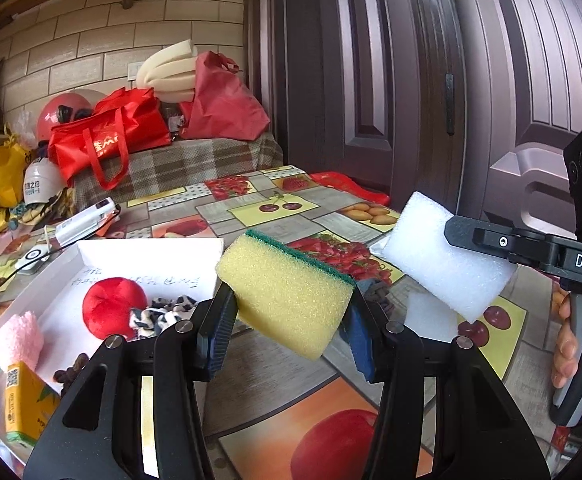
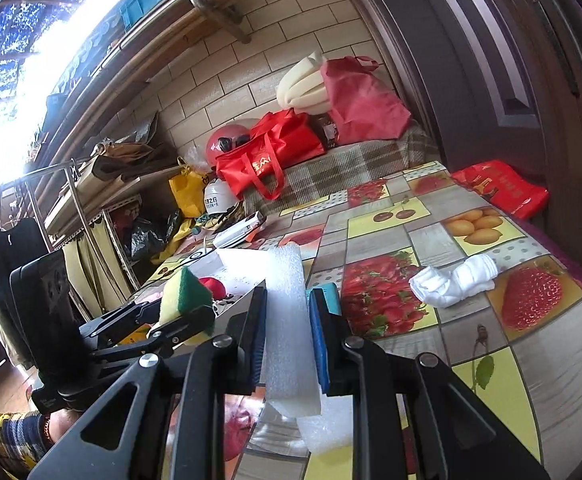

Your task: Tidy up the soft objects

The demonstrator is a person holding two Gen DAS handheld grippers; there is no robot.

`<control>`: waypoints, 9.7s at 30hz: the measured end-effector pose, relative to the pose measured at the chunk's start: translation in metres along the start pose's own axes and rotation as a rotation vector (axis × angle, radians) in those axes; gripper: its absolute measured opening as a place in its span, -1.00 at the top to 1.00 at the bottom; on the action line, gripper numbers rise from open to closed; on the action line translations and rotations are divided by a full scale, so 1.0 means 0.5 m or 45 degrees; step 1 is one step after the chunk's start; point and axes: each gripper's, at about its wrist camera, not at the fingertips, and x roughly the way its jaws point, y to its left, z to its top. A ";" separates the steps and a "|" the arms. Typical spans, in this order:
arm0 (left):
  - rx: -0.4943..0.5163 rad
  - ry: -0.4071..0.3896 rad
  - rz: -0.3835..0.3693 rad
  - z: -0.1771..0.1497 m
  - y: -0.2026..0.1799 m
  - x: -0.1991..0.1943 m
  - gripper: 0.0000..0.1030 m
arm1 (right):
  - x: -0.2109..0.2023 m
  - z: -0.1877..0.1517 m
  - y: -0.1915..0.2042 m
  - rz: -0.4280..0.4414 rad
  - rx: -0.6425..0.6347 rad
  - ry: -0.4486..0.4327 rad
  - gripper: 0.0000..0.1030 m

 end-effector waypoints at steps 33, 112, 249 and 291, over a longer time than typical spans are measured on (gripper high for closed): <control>-0.029 0.012 0.092 -0.009 0.065 -0.005 0.03 | 0.084 -0.007 0.069 0.039 -0.037 0.103 0.61; -0.372 0.146 0.675 -0.062 0.382 -0.040 -1.00 | 0.330 -0.011 0.212 0.169 0.008 0.156 -0.99; 0.180 0.089 -0.061 0.001 -0.072 0.034 0.50 | 0.001 -0.003 -0.135 -0.216 0.100 0.331 -0.81; -0.070 -0.042 0.272 -0.037 0.126 -0.073 0.49 | 0.039 0.029 -0.006 -0.419 -0.084 -0.077 -0.81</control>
